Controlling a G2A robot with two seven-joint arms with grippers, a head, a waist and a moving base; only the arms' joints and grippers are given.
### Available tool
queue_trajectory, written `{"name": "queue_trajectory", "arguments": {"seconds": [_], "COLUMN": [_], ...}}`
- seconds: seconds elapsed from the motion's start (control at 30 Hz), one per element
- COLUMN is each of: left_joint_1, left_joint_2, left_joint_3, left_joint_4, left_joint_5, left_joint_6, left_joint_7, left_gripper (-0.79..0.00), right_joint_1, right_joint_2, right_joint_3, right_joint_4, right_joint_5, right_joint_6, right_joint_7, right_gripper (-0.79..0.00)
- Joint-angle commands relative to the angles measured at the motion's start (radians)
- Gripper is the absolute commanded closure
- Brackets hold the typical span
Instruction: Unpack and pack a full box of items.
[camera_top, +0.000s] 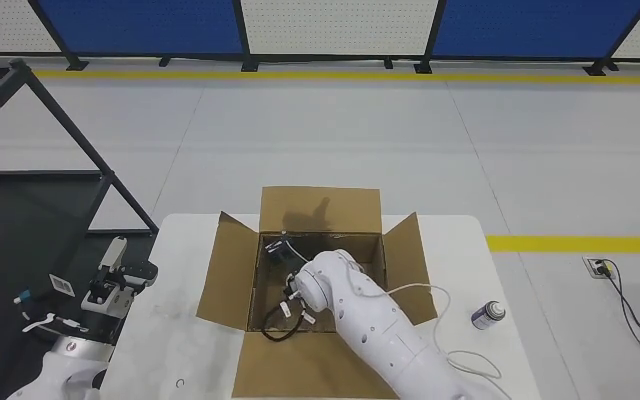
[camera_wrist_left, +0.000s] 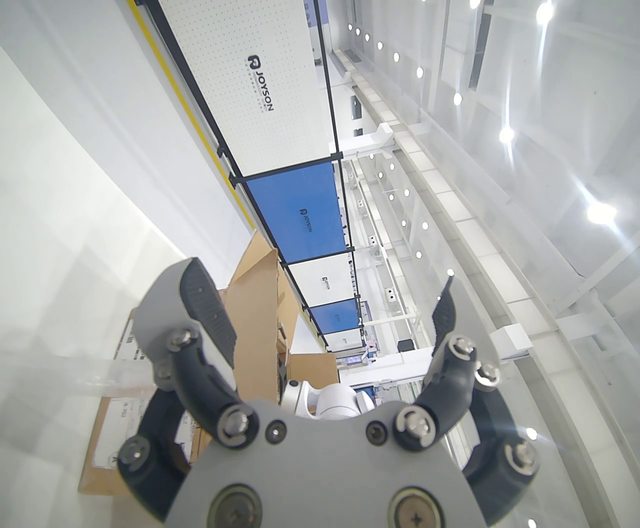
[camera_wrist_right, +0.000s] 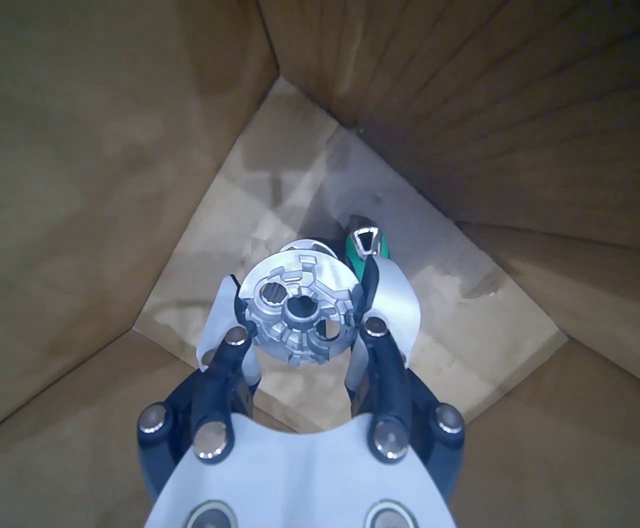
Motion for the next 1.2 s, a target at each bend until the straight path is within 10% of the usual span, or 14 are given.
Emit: {"name": "queue_trajectory", "arguments": {"seconds": [0.0,0.5,0.9,1.17], "left_joint_1": [0.0,0.0,0.0,0.0], "left_joint_2": [0.0,0.0,0.0,0.0], "left_joint_3": [0.0,0.0,0.0,0.0], "left_joint_4": [0.0,0.0,0.0,0.0], "left_joint_5": [0.0,0.0,0.0,0.0], "left_joint_6": [0.0,0.0,0.0,0.0], "left_joint_7": [0.0,0.0,0.0,0.0], "left_gripper": [-0.785,-0.785,-0.785,-0.785], "right_joint_1": [-0.016,-0.563,-0.786,-0.867], "right_joint_2": [0.013,0.18,0.2,0.202], "right_joint_3": [0.014,0.257,0.32,0.492], "right_joint_4": [-0.066,-1.183,-1.668,-1.68], "right_joint_5": [-0.029,-0.426,-0.722,-0.755], "right_joint_6": [0.019,0.015,0.136,0.227], "right_joint_7": [0.019,0.31,0.319,0.289], "right_gripper": [0.0,0.0,0.0,0.0]}}
